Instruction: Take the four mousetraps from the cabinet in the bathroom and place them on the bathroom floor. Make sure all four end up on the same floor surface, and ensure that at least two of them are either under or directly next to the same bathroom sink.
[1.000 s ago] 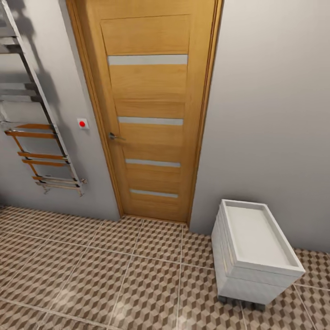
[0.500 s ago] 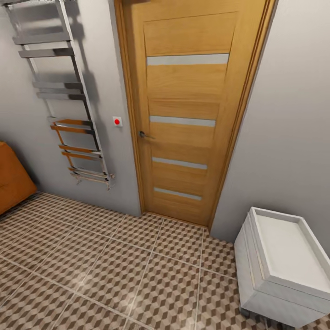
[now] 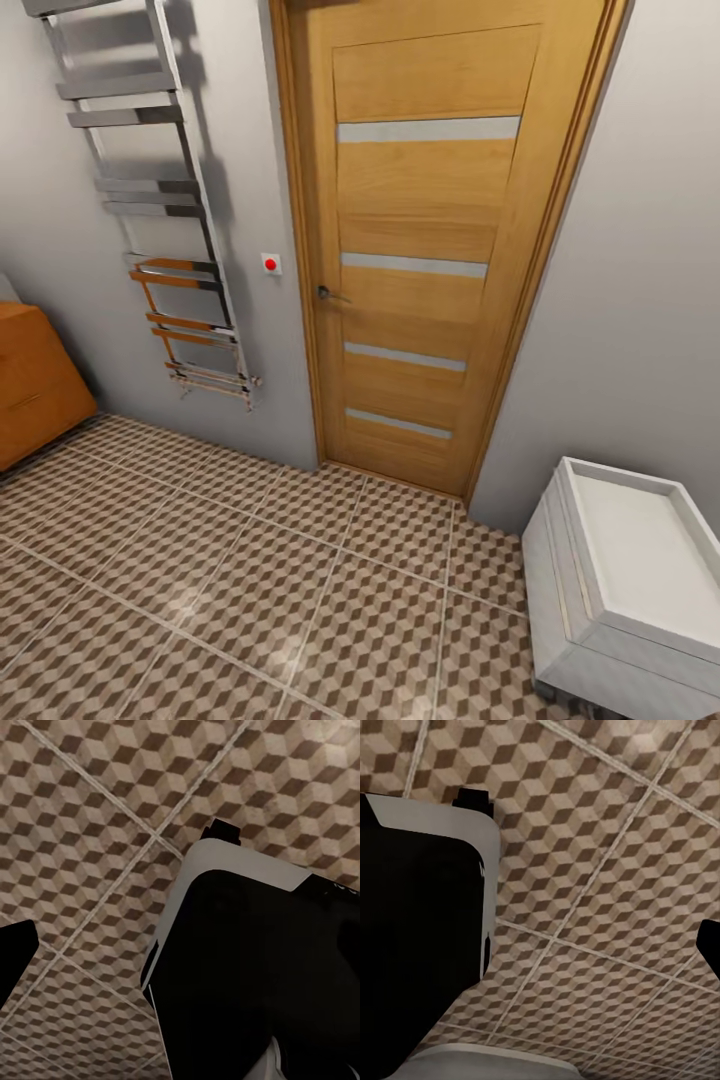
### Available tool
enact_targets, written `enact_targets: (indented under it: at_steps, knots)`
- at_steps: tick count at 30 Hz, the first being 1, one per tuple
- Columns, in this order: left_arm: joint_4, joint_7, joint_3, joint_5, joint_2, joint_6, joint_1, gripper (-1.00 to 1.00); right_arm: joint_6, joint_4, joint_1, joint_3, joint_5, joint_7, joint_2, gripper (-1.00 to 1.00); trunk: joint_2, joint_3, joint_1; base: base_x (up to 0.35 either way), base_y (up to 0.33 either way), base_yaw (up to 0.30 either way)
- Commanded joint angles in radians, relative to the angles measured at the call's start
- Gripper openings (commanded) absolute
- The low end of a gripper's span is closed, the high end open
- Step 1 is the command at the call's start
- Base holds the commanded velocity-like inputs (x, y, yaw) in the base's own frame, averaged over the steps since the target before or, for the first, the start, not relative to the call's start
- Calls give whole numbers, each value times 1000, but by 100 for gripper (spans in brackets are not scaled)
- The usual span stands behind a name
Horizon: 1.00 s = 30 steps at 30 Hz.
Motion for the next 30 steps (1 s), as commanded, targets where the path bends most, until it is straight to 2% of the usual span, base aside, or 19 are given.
enact_targets:
  at_steps: [1, 6, 14, 30]
  knots:
    - [1, 3, 4, 5, 0, 1, -1, 100, 2, 2, -1, 9, -5, 6, 0, 100, -2, -2, 1, 0, 8, 16]
    - [1, 3, 4, 5, 1, 1, -1, 100, 1, 2, -1, 9, -5, 6, 0, 100, -2, -2, 1, 25, 94, 8]
    - [1, 3, 5, 5, 1, 1, -1, 100, -1, 2, -1, 9, -5, 6, 0, 100, -2, -2, 1, 88, 226, 27]
    - [0, 3, 5, 5, 1, 1, -1, 100, -1, 2, -1, 9, -5, 5, 0, 100, -2, -2, 1, 143, 260, 235]
